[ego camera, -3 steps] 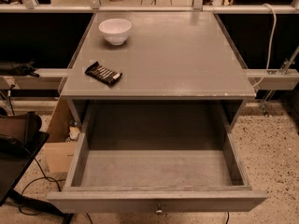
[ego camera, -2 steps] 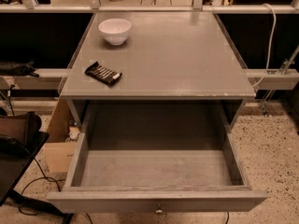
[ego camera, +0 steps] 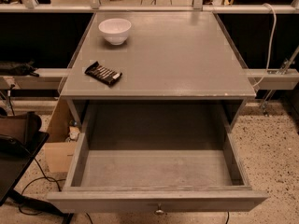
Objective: Close top drawer
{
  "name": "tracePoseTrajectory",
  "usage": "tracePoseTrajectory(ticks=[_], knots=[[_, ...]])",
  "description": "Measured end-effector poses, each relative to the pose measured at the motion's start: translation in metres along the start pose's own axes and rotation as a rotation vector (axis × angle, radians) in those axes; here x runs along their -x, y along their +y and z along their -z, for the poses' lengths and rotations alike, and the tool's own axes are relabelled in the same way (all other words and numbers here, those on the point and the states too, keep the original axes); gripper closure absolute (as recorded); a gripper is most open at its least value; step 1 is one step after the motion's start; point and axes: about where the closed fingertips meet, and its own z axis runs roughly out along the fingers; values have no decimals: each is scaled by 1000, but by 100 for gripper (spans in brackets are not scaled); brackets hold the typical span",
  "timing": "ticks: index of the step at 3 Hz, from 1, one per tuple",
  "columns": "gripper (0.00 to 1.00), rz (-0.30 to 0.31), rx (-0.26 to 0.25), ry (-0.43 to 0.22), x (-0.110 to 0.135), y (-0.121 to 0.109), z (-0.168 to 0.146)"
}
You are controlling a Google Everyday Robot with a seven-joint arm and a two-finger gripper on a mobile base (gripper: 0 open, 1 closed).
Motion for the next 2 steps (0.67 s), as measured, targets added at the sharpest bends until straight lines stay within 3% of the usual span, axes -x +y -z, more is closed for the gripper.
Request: tracePoseTrajectory(ticks=[1,2], knots=[[100,34,-29,-14,16,-30,-4],[100,49,-53,-26,28,-46,-10]])
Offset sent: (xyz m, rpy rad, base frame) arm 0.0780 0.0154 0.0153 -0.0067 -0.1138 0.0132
